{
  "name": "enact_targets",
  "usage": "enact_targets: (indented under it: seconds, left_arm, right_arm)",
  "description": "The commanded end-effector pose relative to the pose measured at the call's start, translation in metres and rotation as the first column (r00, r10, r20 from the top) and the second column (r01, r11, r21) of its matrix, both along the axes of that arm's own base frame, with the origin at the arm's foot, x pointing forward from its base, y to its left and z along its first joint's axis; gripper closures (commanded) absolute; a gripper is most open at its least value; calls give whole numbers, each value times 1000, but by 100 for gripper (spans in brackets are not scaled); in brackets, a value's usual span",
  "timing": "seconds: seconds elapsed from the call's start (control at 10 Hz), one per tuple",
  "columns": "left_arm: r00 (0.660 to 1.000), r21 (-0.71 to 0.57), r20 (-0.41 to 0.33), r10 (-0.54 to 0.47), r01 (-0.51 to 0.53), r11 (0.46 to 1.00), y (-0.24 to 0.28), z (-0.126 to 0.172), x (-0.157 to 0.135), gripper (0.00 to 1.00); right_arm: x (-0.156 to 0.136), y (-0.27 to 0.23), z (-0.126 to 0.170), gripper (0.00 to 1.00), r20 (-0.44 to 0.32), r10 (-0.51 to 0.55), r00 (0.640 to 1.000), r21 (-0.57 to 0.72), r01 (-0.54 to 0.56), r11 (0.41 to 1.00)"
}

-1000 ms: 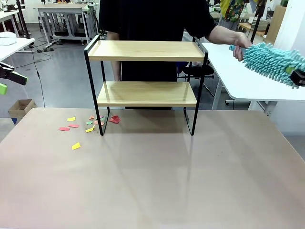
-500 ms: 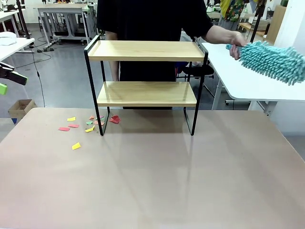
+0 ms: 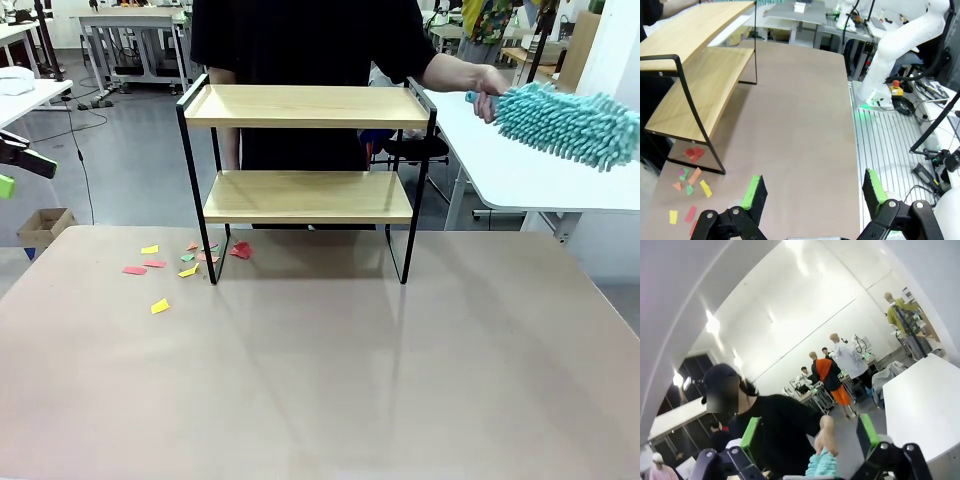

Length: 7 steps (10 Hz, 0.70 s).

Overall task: Clean the shelf.
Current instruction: Hand the Duster back to the human.

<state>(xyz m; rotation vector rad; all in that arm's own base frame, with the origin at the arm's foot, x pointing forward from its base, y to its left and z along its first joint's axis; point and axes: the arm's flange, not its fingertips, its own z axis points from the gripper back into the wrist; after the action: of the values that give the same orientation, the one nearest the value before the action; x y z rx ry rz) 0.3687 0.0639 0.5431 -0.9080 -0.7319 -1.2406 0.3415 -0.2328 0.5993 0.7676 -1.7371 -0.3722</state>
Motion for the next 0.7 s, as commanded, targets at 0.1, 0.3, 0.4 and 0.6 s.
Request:
enact_targets:
  seconds: [0.1,0.3,0.4,0.6]
  left_arm:
    - [1000,-15,-1,3,-3,1000,0,2,0,0]
    - [1000,-15,-1,3,-3,1000,0,2,0,0]
    - [1000,-15,-1,3,-3,1000,0,2,0,0]
    - [1000,-15,-1,3,-3,1000,0,2,0,0]
  right_arm:
    - [0,0,0,0,0,0,1000,0,0,1000]
    - [0,0,0,0,0,0,1000,0,0,1000]
    - [0,0,0,0,0,0,1000,0,0,1000]
    - [0,0,0,0,0,0,1000,0,0,1000]
